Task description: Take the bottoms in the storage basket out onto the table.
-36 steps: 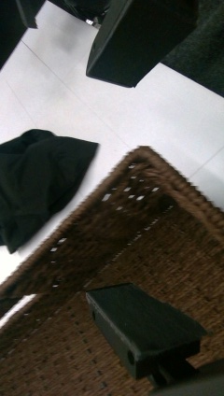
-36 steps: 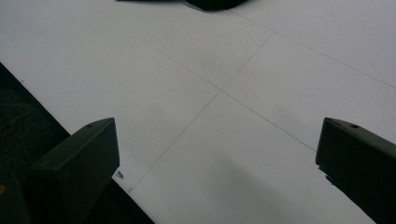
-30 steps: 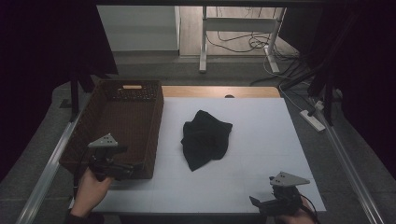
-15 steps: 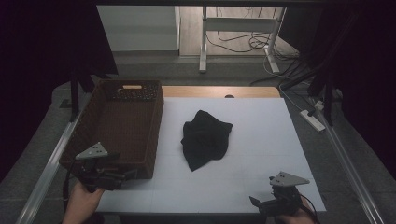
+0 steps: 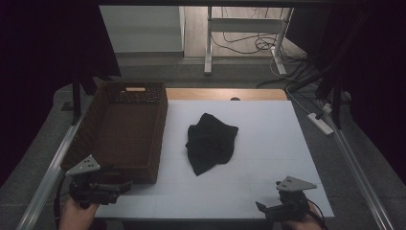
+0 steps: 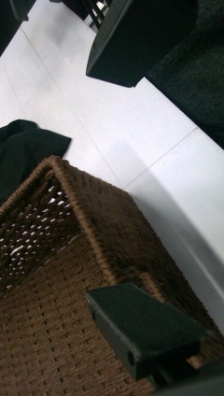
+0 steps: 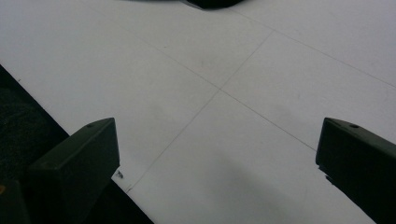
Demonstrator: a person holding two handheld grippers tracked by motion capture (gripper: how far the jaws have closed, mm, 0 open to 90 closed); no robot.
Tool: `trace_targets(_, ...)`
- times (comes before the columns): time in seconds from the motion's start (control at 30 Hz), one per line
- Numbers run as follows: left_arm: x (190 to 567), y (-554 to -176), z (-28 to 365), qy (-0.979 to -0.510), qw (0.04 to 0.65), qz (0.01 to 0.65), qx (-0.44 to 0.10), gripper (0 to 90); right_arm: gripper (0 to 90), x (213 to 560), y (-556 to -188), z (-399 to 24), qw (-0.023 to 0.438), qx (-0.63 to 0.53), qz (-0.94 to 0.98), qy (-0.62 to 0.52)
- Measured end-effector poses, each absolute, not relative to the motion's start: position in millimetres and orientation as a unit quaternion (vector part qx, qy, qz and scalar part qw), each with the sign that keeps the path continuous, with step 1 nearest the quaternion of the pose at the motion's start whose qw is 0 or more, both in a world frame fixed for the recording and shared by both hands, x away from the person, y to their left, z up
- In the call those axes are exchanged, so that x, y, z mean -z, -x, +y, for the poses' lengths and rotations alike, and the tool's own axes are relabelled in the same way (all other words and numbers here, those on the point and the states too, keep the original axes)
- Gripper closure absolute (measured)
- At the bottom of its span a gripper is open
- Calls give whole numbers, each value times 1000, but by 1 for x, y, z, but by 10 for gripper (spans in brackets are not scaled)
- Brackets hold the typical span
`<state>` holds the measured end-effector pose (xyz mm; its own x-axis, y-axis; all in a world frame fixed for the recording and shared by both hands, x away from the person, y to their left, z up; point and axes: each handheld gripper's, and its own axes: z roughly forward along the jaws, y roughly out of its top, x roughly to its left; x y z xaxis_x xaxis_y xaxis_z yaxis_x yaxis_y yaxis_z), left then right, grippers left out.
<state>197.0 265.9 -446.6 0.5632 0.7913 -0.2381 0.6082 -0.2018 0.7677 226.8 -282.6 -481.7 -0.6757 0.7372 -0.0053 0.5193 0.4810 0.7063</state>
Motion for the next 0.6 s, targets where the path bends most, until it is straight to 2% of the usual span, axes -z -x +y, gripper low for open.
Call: trace_targets(0.6, 478, -181, 275, -765, 426, 465, -129, 0, 0, 482, -227, -283, 156, -349, 846, -371)
